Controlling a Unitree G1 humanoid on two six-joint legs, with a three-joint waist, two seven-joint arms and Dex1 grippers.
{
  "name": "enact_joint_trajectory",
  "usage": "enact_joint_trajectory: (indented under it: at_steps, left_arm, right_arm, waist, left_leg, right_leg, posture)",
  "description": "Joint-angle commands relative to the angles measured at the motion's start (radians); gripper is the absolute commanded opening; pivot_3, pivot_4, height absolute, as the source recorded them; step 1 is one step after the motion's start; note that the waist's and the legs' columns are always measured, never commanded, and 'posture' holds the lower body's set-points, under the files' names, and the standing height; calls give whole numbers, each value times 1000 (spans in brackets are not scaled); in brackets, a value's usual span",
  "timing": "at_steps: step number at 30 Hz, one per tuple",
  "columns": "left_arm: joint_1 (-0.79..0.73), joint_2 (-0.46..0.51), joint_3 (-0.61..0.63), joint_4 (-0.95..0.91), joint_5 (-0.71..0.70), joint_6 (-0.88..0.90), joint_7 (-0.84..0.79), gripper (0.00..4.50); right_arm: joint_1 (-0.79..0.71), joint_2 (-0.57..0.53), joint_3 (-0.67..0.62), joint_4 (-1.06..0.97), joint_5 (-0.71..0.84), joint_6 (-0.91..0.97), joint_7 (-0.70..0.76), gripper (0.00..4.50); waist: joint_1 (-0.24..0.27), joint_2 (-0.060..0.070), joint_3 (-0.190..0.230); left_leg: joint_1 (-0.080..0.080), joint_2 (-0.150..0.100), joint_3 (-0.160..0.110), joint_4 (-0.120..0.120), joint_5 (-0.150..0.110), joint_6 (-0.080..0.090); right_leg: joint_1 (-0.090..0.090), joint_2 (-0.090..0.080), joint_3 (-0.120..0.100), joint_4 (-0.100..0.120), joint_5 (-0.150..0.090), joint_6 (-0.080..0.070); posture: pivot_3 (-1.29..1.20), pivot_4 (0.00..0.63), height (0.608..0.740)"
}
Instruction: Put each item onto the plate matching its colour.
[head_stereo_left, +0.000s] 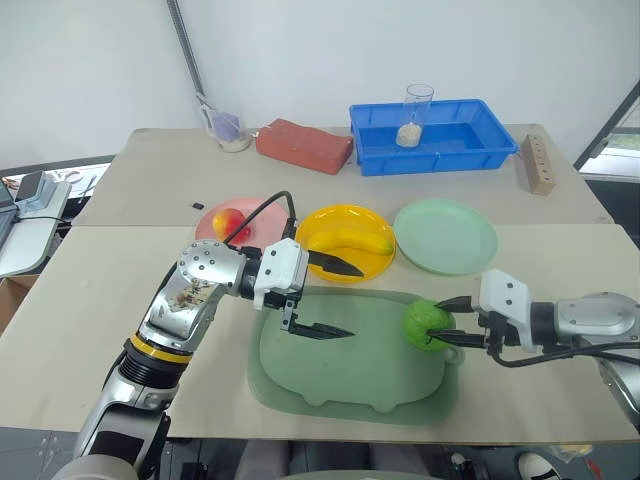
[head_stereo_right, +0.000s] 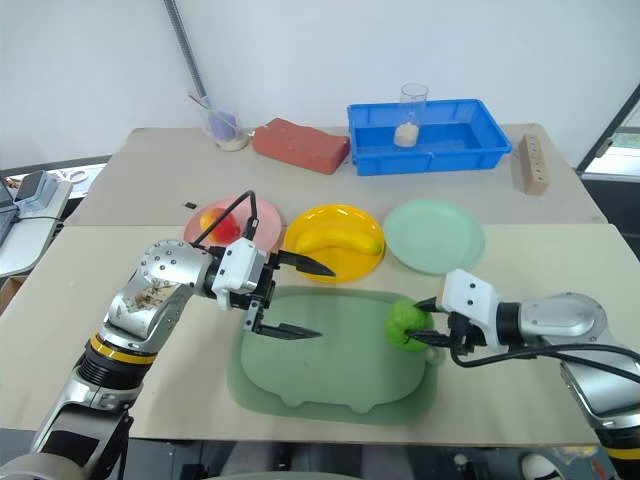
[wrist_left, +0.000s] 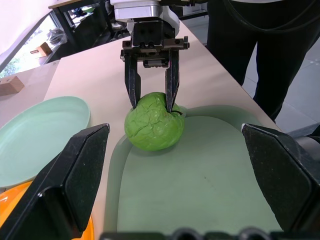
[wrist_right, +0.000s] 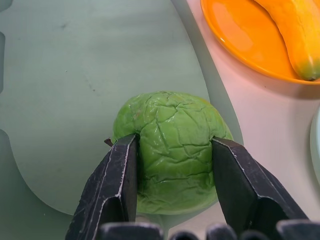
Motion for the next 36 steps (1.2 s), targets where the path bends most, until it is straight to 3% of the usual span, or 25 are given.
enact_joint_trajectory:
  at_steps: [1,7,9,13,20,24,26,31,36]
  left_arm:
    - [-23,5,12,1,-19,-14,-1,4500]
    - [-98,-19,68,89,-37,31,65,4500]
    - [-146,-54,96,138,-50,82,134,4500]
    - [-199,-101,106,231,9,97,254,4500]
    - [-200,-111,94,234,22,132,305,4500]
    - [-170,-100,89,199,23,136,301,4500]
    - [-153,-93,85,182,25,135,296,4500]
    - [-147,-88,87,177,24,138,296,4500]
    - [-160,-84,97,210,25,127,287,4500]
  right_arm:
    - [-4,-15,-35,-56,70,69,25,1799]
    - [-253,8,-110,-3,251,290,-43,1799]
    - [-429,63,-71,155,164,275,-146,1799]
    - [-626,158,45,476,-44,155,-273,1799]
    - [-834,284,169,961,-245,-23,-306,1799]
    - [-880,295,181,1076,-292,-76,-292,1799]
    - [-887,296,169,1096,-293,-95,-275,2780]
    - [-867,276,144,1058,-281,-102,-233,4463]
    - [-801,233,96,905,-241,-45,-184,4489]
  waist:
    - [0,0,0]
    - [-4,0,0]
    - [-9,-1,1]
    - [-6,-1,0]
    - [-3,3,-1]
    - [-3,4,-2]
    - [-3,4,-1]
    - [-6,4,-1]
    - [-5,4,-1]
  left_leg:
    - [0,0,0,0,0,0]
    - [-1,0,0,0,0,0]
    - [1,0,0,0,0,0]
    - [-1,-1,-1,0,0,0]
    - [-7,-2,0,-2,6,10]
    - [-5,-2,0,-2,6,10]
    - [-3,-2,0,-3,6,10]
    - [-2,-2,1,-3,6,10]
    - [-2,-3,2,-2,5,9]
  right_leg:
    - [0,0,0,0,0,0]
    - [-2,0,0,0,0,0]
    - [-1,0,0,0,0,0]
    - [-2,0,1,0,0,0]
    - [-3,4,7,3,3,8]
    - [-3,4,8,4,4,7]
    - [-2,4,8,4,3,8]
    - [-1,4,10,4,2,10]
    - [-3,4,12,4,2,10]
  posture:
    - [0,150,740]
    - [0,150,740]
    - [0,150,740]
    - [0,150,740]
    - [0,150,740]
    - [0,150,740]
    - [0,150,740]
    - [0,150,740]
    - [0,150,740]
